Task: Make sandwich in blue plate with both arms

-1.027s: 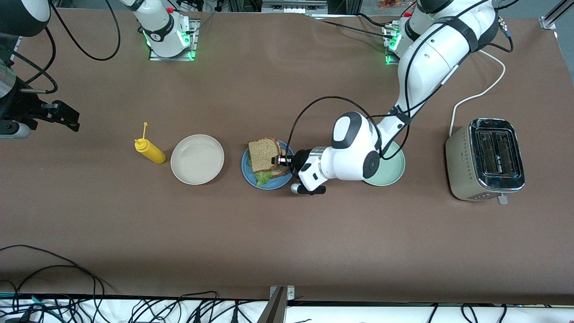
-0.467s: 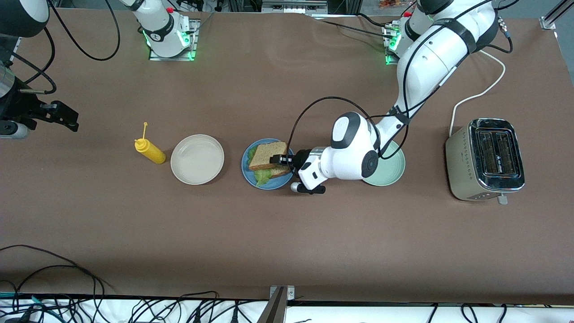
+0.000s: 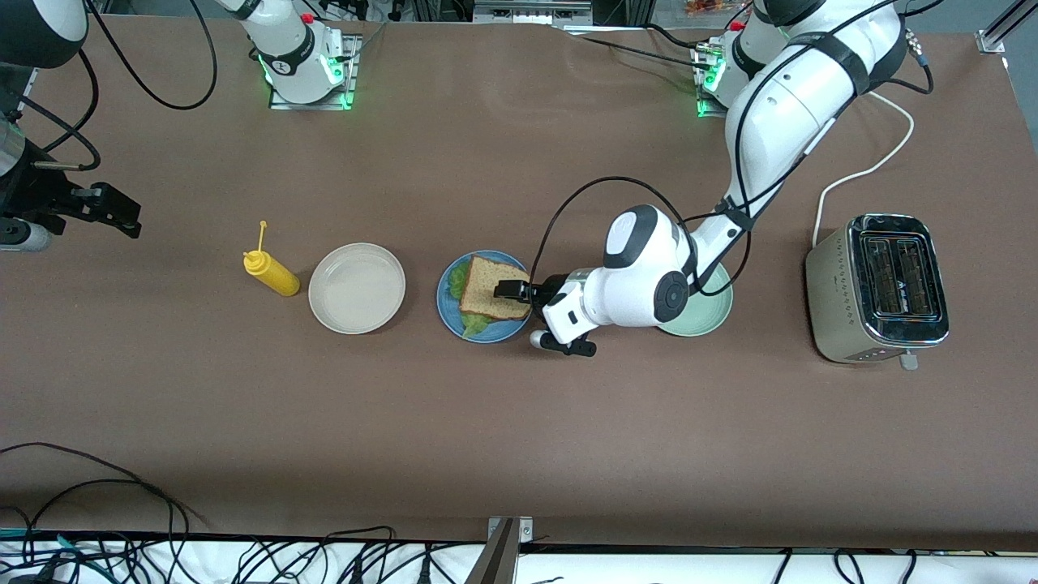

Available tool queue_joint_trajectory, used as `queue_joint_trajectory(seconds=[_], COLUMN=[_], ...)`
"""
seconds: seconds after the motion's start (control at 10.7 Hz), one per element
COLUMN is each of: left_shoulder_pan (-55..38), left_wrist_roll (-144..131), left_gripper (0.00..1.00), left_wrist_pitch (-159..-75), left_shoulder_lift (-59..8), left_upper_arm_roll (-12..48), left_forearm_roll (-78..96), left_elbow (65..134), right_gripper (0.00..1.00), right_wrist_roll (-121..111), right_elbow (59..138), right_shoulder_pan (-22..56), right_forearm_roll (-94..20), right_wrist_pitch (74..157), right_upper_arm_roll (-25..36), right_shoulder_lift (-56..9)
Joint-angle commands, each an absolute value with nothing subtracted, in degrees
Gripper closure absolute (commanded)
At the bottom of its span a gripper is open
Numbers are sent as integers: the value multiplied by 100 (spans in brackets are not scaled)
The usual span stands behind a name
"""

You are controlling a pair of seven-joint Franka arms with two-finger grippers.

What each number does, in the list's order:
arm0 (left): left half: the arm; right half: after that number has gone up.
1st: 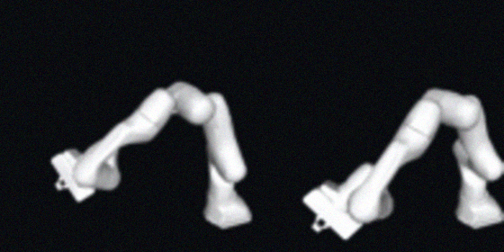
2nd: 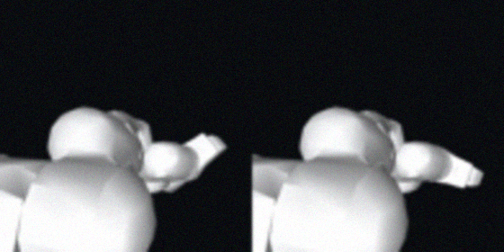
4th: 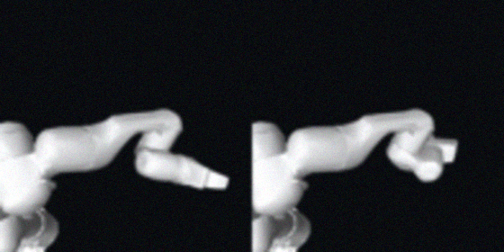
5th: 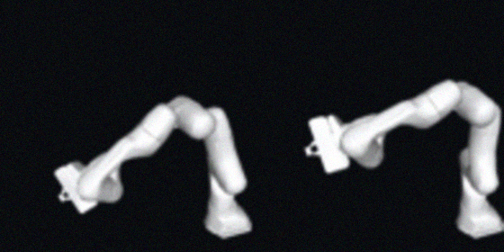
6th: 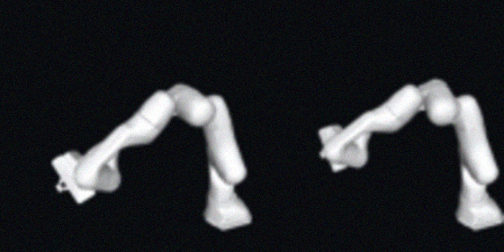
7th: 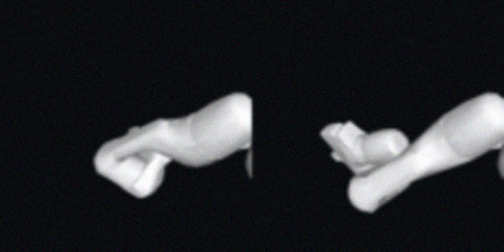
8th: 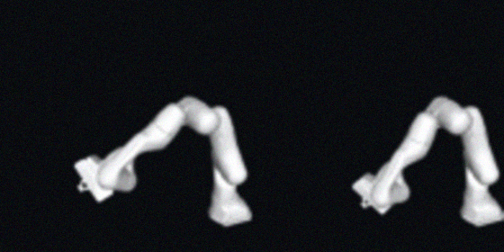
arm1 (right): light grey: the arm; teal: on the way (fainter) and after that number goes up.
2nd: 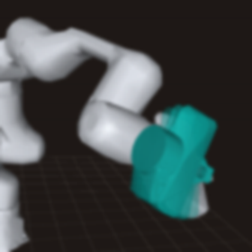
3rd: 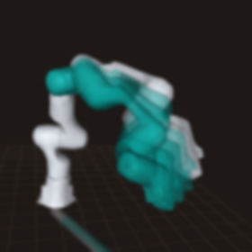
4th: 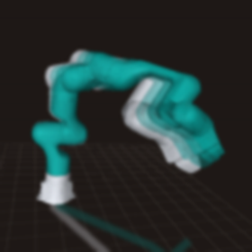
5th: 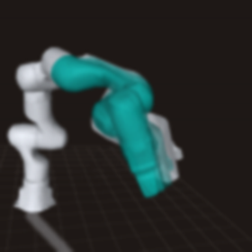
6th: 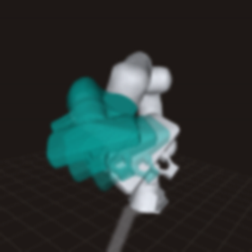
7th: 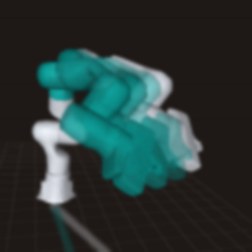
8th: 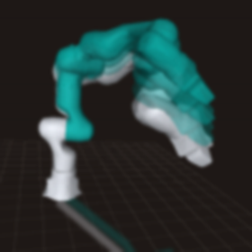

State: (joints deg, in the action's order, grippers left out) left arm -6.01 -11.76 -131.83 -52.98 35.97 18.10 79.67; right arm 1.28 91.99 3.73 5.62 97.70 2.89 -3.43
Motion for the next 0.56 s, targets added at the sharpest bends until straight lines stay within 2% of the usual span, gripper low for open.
queue_joint_trajectory(seconds=[0.0,0.47], left_shoulder_pan=[-492,-492], left_wrist_roll=[-1256,-1924], left_gripper=[0,0], left_wrist_pitch=[-12588,-11419], left_shoulder_lift=[-4686,-3430], left_upper_arm_roll=[3341,3042], left_forearm_roll=[1600,417], left_elbow=[8060,8007], right_gripper=[0,0], right_wrist_roll=[123,132], right_elbow=[9079,9079], right_shoulder_pan=[352,334], right_forearm_roll=[615,615], right_wrist_pitch=[9686,9694], right_upper_arm_roll=[281,281], right_shoulder_lift=[-387,-387])
